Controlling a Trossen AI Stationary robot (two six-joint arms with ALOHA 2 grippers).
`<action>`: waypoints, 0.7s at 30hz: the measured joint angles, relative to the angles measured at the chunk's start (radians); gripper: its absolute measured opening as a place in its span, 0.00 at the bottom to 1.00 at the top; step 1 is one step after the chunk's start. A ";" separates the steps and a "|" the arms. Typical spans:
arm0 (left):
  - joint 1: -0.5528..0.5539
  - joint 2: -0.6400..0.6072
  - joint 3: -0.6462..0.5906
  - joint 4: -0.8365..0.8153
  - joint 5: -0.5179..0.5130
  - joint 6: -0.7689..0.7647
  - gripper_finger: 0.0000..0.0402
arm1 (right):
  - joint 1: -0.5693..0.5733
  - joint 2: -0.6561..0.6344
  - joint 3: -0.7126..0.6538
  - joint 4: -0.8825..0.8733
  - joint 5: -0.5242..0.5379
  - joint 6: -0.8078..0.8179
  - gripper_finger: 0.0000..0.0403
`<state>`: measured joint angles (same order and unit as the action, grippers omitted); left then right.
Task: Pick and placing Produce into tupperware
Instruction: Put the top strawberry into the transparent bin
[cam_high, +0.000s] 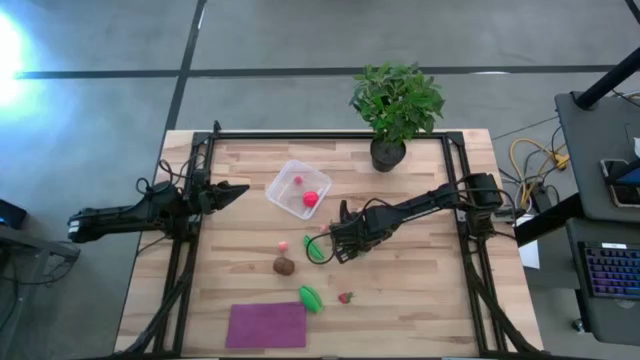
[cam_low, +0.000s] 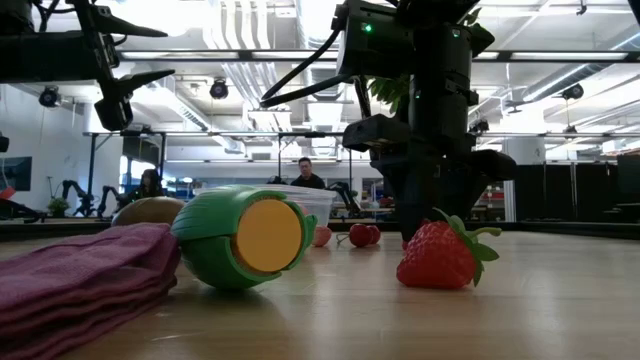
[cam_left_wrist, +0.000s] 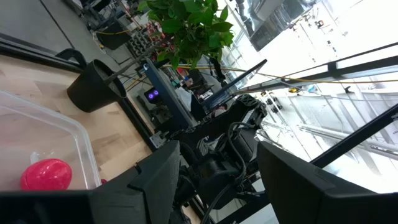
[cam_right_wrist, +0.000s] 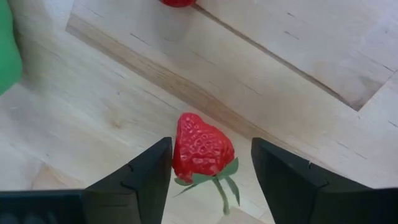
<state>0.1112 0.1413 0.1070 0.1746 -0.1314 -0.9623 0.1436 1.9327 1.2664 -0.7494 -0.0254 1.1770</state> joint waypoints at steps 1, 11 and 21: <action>0.000 0.000 0.000 0.000 0.000 0.000 0.50 | 0.000 0.000 0.000 0.000 0.000 0.000 0.51; 0.000 0.002 0.000 0.000 0.000 0.000 0.50 | 0.000 0.000 0.000 0.004 0.000 -0.026 0.41; 0.000 0.005 0.000 0.000 -0.001 0.000 0.50 | 0.000 -0.002 0.063 0.008 -0.008 -0.052 0.37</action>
<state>0.1108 0.1466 0.1070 0.1744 -0.1321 -0.9623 0.1437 1.9308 1.3291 -0.7417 -0.0331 1.1248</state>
